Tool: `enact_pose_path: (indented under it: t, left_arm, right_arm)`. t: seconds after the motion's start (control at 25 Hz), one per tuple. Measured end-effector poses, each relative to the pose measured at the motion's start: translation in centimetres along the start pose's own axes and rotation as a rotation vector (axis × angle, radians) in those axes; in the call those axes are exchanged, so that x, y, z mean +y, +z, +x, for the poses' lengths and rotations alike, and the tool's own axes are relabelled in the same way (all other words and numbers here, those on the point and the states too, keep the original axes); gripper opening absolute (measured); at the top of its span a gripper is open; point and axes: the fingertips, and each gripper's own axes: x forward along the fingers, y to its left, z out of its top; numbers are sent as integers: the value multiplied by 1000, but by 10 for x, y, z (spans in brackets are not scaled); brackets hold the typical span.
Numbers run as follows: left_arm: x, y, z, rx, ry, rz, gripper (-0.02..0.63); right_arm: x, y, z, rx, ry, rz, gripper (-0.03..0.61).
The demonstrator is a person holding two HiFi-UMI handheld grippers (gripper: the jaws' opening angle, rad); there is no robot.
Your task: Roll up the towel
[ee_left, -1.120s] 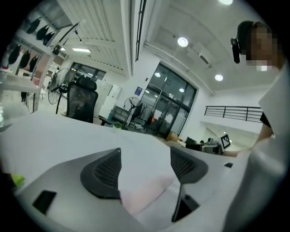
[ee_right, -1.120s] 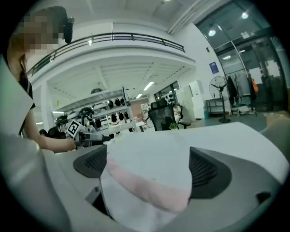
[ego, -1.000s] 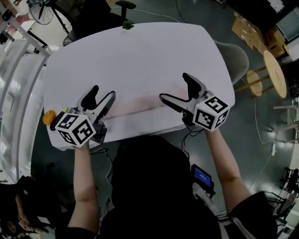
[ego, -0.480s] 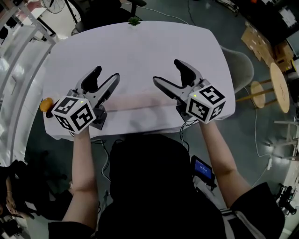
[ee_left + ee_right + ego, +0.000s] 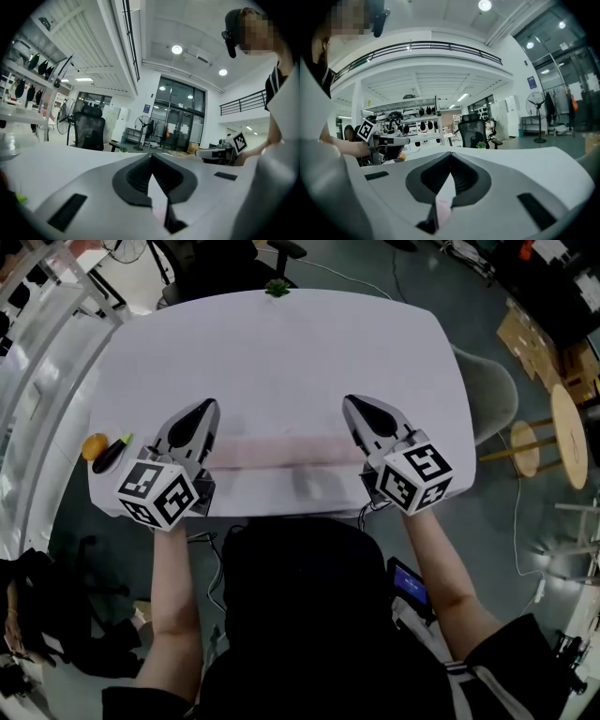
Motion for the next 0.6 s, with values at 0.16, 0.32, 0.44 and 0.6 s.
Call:
enact_pose_path:
  t: [0.16,0.32,0.44,0.6]
  left_arm:
    - [-4,-6,0,13,24,47,12]
    - [0,-7,1,28,59,76,12]
    - [3,-5,1,13,84,62,12]
    - [4,-9,1,20,104,52,12]
  right_arm:
    - [-8,-7,-11,-7,-1,1,8]
    - [-18,-11,-16,-6,-22,-14,8]
    - [-29,-10,-18,-6,-64,-14,8]
    - [-30,-10,-19,7,-69,-28,8]
